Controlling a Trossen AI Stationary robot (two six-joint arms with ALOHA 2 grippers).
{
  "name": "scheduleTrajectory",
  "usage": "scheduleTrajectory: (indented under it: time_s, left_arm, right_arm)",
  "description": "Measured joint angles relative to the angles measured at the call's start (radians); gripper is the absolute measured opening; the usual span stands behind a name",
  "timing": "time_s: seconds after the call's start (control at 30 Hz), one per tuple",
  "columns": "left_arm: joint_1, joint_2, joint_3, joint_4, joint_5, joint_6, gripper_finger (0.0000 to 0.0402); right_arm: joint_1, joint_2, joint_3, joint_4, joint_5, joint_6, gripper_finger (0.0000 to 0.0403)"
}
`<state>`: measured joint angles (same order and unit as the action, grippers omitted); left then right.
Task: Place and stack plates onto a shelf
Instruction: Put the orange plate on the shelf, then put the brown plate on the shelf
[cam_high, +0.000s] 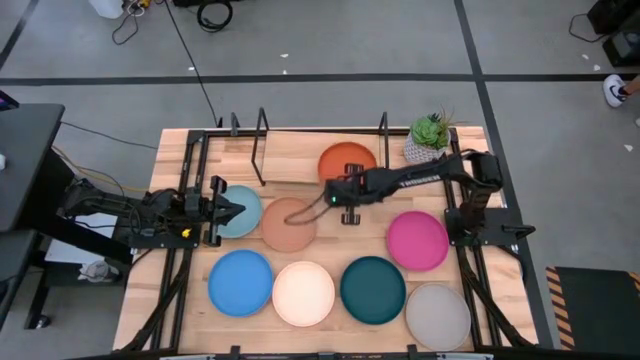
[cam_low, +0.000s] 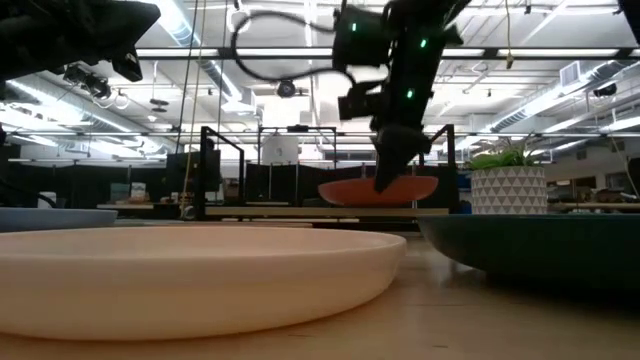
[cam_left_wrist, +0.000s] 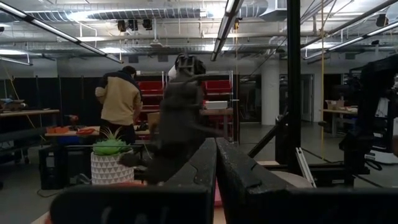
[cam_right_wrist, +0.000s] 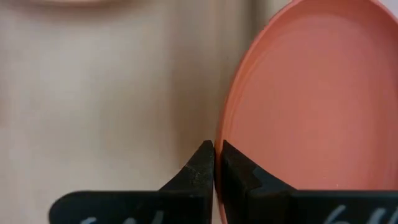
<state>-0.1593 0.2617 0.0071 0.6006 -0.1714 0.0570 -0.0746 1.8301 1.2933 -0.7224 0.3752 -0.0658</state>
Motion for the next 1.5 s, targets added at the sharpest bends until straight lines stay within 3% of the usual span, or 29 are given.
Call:
scheduleTrajectory:
  time_s: [0.3,0.9,1.3,1.5]
  left_arm:
    - [0.000,0.000,0.000,-0.005,0.000,-0.001,0.0016]
    - [0.000,0.000,0.000,-0.006,0.000,0.002,0.0016]
    - [0.000,0.000,0.000,-0.006,0.000,0.002,0.0016]
    - [0.000,0.000,0.000,-0.006,0.000,0.007,0.0016]
  right_arm:
    - [-0.128,-0.002,-0.030,0.070,-0.068,-0.017,0.0018]
    - [-0.122,-0.002,-0.031,0.093,-0.093,-0.006,0.0049]
    - [-0.043,0.000,0.039,-0.020,0.052,0.003,0.0115]
    - [0.057,0.000,0.053,0.070,-0.119,-0.086,0.0139]
